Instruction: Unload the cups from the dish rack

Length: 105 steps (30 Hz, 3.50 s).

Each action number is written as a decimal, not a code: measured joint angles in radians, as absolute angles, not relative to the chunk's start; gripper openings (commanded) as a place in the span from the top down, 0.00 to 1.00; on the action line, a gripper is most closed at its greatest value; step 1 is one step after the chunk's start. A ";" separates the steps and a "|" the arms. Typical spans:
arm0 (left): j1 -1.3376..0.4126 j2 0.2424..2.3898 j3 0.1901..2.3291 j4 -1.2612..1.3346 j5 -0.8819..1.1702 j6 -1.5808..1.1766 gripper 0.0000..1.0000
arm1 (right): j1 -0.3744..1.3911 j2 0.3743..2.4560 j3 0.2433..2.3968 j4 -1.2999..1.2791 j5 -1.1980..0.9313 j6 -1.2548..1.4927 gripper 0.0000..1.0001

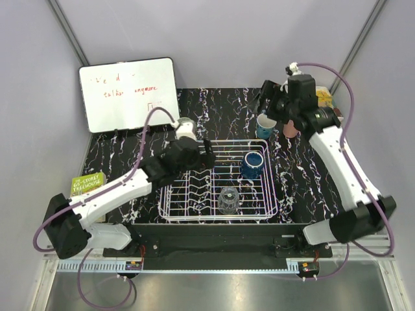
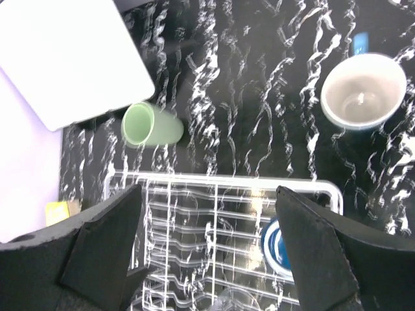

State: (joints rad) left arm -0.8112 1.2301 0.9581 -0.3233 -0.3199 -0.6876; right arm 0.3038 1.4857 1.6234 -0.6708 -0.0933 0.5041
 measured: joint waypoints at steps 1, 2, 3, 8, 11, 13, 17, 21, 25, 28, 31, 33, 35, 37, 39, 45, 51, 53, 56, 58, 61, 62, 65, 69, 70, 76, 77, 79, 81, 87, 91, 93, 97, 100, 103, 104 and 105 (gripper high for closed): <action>-0.852 1.245 0.972 -0.338 -0.339 -0.680 0.01 | 0.311 1.431 1.567 -0.647 -0.102 0.504 0.09; -0.895 1.256 0.985 -0.355 -0.357 -0.675 0.01 | 0.319 1.384 1.523 -0.639 -0.111 0.504 0.09; -0.936 1.263 0.994 -0.368 -0.374 -0.672 0.01 | 0.329 1.344 1.485 -0.626 -0.121 0.504 0.10; -1.080 1.270 0.998 -0.417 -0.426 -0.686 0.01 | 0.374 1.209 1.351 -0.587 -0.150 0.514 0.10; -1.130 1.290 1.000 -0.437 -0.458 -0.712 0.01 | 0.406 1.148 1.271 -0.577 -0.150 0.525 0.09; -1.162 1.314 1.000 -0.448 -0.474 -0.729 0.01 | 0.436 1.118 1.227 -0.572 -0.146 0.528 0.08; -1.218 1.391 1.015 -0.471 -0.488 -0.748 0.01 | 0.509 1.069 1.157 -0.572 -0.125 0.531 0.08; -1.261 1.471 1.059 -0.485 -0.501 -0.757 0.01 | 0.533 1.048 1.128 -0.572 -0.116 0.539 0.08; -1.282 1.494 1.097 -0.484 -0.509 -0.761 0.01 | 0.537 1.041 1.120 -0.572 -0.113 0.541 0.08; -1.291 1.502 1.100 -0.485 -0.510 -0.769 0.01 | 0.537 1.039 1.117 -0.571 -0.113 0.543 0.08; -1.298 1.505 1.100 -0.485 -0.525 -0.784 0.01 | 0.537 1.039 1.116 -0.569 -0.113 0.544 0.09; -1.303 1.501 1.100 -0.485 -0.542 -0.788 0.01 | 0.537 1.039 1.113 -0.564 -0.113 0.544 0.09; -1.305 1.489 1.100 -0.485 -0.555 -0.788 0.01 | 0.537 1.039 1.110 -0.564 -0.114 0.546 0.09; -1.306 1.475 1.100 -0.485 -0.561 -0.786 0.01 | 0.538 1.039 1.110 -0.564 -0.114 0.547 0.09; -1.307 1.471 1.100 -0.484 -0.562 -0.786 0.01 | 0.539 1.039 1.110 -0.563 -0.114 0.548 0.09; -1.312 1.506 1.103 -0.485 -0.557 -0.787 0.01 | 0.539 1.039 1.105 -0.556 -0.114 0.548 0.09; -1.316 1.542 1.119 -0.465 -0.549 -0.790 0.01 | 0.541 1.039 1.098 -0.550 -0.114 0.551 0.09; -1.316 1.553 1.122 -0.456 -0.545 -0.790 0.01 | 0.541 1.039 1.098 -0.550 -0.114 0.551 0.09; -1.316 1.575 1.125 -0.451 -0.530 -0.789 0.01 | 0.541 1.039 1.093 -0.546 -0.114 0.552 0.09; -1.320 1.586 1.125 -0.454 -0.529 -0.789 0.01 | 0.542 1.039 1.090 -0.546 -0.115 0.554 0.09; -1.332 1.584 1.125 -0.450 -0.532 -0.782 0.01 | 0.542 1.039 1.085 -0.543 -0.115 0.555 0.09; -1.335 1.584 1.125 -0.449 -0.532 -0.779 0.01 | 0.542 1.039 1.084 -0.543 -0.115 0.555 0.09; -1.339 1.586 1.125 -0.450 -0.528 -0.775 0.05 | 0.542 1.039 1.076 -0.543 -0.115 0.556 0.09; -1.339 1.606 1.126 -0.447 -0.521 -0.775 0.21 | 0.542 1.039 1.070 -0.543 -0.115 0.558 0.09; -1.339 1.611 1.126 -0.447 -0.520 -0.775 0.28 | 0.542 1.039 1.069 -0.543 -0.115 0.559 0.09; -1.339 1.626 1.132 -0.443 -0.512 -0.752 0.95 | 0.542 1.039 1.069 -0.543 -0.115 0.559 0.10; -1.339 1.626 1.132 -0.443 -0.510 -0.752 1.00 | 0.542 1.039 1.069 -0.542 -0.115 0.559 0.10; -1.339 1.626 1.132 -0.444 -0.509 -0.750 1.00 | 0.542 1.039 1.069 -0.542 -0.115 0.559 0.10; -1.339 1.626 1.132 -0.444 -0.508 -0.750 1.00 | 0.542 1.039 1.069 -0.542 -0.115 0.559 0.10; -1.340 1.586 1.131 -0.457 -0.514 -0.734 1.00 | 0.542 1.027 1.069 -0.543 -0.115 0.559 0.10; -1.340 1.481 1.131 -0.464 -0.550 -0.702 1.00 | 0.542 1.006 1.069 -0.543 -0.105 0.559 0.10; -1.340 1.398 1.131 -0.459 -0.579 -0.675 1.00 | 0.542 0.995 1.069 -0.543 -0.095 0.558 0.10; -1.320 1.238 1.124 -0.405 -0.611 -0.620 1.00 | 0.542 0.977 1.069 -0.543 -0.089 0.559 0.10; -1.250 1.108 1.061 -0.293 -0.572 -0.599 1.00 | 0.542 0.969 1.068 -0.541 -0.091 0.565 0.10; -1.098 0.965 0.912 -0.146 -0.455 -0.620 1.00 | 0.542 0.951 1.048 -0.517 -0.097 0.575 0.10; -1.045 0.928 0.859 -0.100 -0.413 -0.638 1.00 | 0.542 0.944 1.042 -0.512 -0.100 0.580 0.10; -1.002 0.903 0.818 -0.068 -0.384 -0.651 1.00 | 0.542 0.937 1.036 -0.505 -0.102 0.583 0.10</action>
State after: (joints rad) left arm -1.0023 0.9031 0.8181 -0.0685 -0.3840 -0.6506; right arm 0.5415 0.9371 1.0359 -0.5049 -0.1017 0.5831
